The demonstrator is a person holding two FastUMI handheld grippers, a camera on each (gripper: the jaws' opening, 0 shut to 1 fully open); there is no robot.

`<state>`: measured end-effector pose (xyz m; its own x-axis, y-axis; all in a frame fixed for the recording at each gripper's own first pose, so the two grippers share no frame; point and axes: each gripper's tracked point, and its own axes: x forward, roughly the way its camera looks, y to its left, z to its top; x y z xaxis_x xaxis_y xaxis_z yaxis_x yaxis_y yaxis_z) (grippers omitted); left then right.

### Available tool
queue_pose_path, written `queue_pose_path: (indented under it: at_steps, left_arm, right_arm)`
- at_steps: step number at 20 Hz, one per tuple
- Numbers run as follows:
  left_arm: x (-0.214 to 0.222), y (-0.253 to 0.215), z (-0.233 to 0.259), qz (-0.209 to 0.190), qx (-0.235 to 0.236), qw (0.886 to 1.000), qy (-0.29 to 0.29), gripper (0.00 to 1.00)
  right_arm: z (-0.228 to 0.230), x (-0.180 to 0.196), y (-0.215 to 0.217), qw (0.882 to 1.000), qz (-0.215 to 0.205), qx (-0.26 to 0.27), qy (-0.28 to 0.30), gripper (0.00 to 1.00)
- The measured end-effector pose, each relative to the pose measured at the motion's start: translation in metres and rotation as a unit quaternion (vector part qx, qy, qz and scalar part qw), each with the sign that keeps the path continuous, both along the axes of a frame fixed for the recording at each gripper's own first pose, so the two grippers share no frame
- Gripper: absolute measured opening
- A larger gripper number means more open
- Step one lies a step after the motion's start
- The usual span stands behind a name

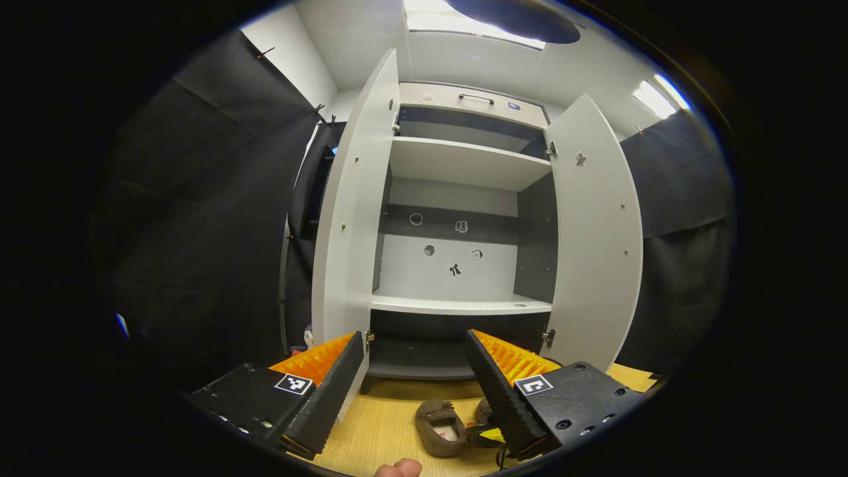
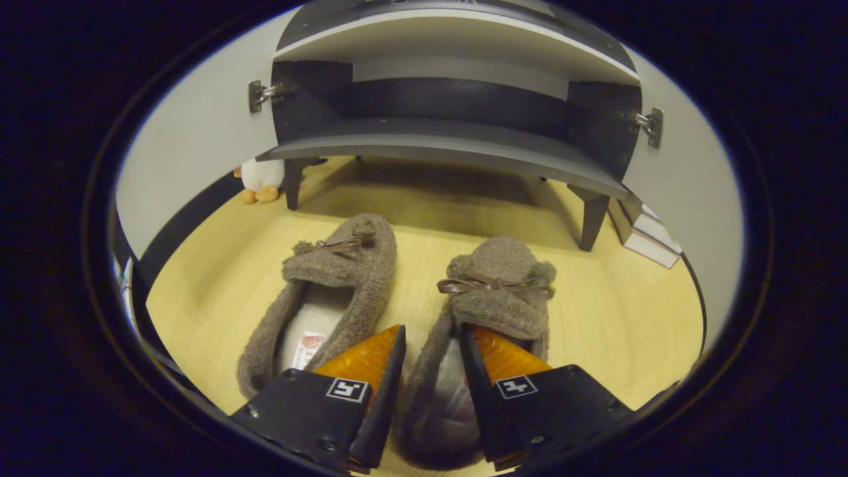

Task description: Grab one shoe with the right hand and put it into the shoe cabinet, grab the other shoe with the left hand and put it into the shoe cabinet; then close the right door with the right hand and the left door with the left hand.

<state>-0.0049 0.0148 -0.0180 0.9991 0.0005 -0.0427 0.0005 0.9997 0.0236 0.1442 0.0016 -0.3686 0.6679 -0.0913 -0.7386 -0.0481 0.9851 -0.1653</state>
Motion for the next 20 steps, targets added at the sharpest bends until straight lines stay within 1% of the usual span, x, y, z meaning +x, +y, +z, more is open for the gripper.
queue_pose_path:
  at_steps: [2, 3, 4, 5, 6, 7, 9, 11, 13, 16, 20]
  left_arm:
    - [0.000, 0.002, 0.000, 0.002, 0.002, 1.000, 0.000, 0.95]
    - [0.000, 0.002, 0.000, 0.004, 0.003, 1.000, -0.001, 0.95]
    - [0.000, 0.003, 0.001, 0.004, 0.003, 1.000, -0.003, 0.95]
    - [0.001, 0.003, 0.000, 0.004, 0.004, 1.000, -0.002, 0.95]
    - [0.000, 0.004, 0.000, 0.005, 0.005, 1.000, -0.002, 0.95]
    - [0.001, 0.005, 0.000, 0.007, 0.005, 1.000, -0.002, 0.95]
    - [0.000, 0.007, 0.000, 0.008, 0.003, 1.000, -0.003, 0.95]
    - [-0.001, 0.008, 0.000, 0.008, -0.002, 1.000, -0.003, 0.95]
    - [-0.001, 0.008, 0.000, 0.007, -0.005, 1.000, -0.003, 0.95]
    - [-0.001, 0.007, 0.000, 0.003, -0.009, 1.000, -0.002, 0.95]
    - [0.001, 0.003, -0.007, -0.004, -0.010, 1.000, 0.005, 0.95]
  right_arm:
    - [0.001, 0.003, -0.005, 1.000, -0.010, -0.004, -0.013, 0.50]
    - [0.000, 0.004, -0.005, 1.000, -0.013, 0.001, -0.020, 0.41]
    - [0.000, 0.004, -0.005, 1.000, -0.010, 0.000, -0.024, 0.37]
    - [0.001, 0.004, -0.007, 1.000, -0.007, -0.007, -0.029, 0.33]
    - [0.004, 0.005, -0.009, 0.999, -0.007, -0.006, -0.035, 0.31]
    - [0.002, 0.004, -0.008, 0.999, -0.010, -0.003, -0.038, 0.22]
    - [0.003, 0.003, -0.007, 0.999, -0.014, 0.011, -0.042, 0.12]
    - [0.005, 0.001, -0.004, 0.998, -0.013, 0.045, -0.045, 0.07]
    - [0.011, 0.000, -0.005, 0.997, -0.007, 0.053, -0.050, 0.05]
    - [0.027, -0.003, -0.009, 0.996, 0.004, 0.043, -0.077, 0.05]
    - [0.074, -0.008, -0.009, 0.991, 0.022, 0.045, -0.127, 0.05]
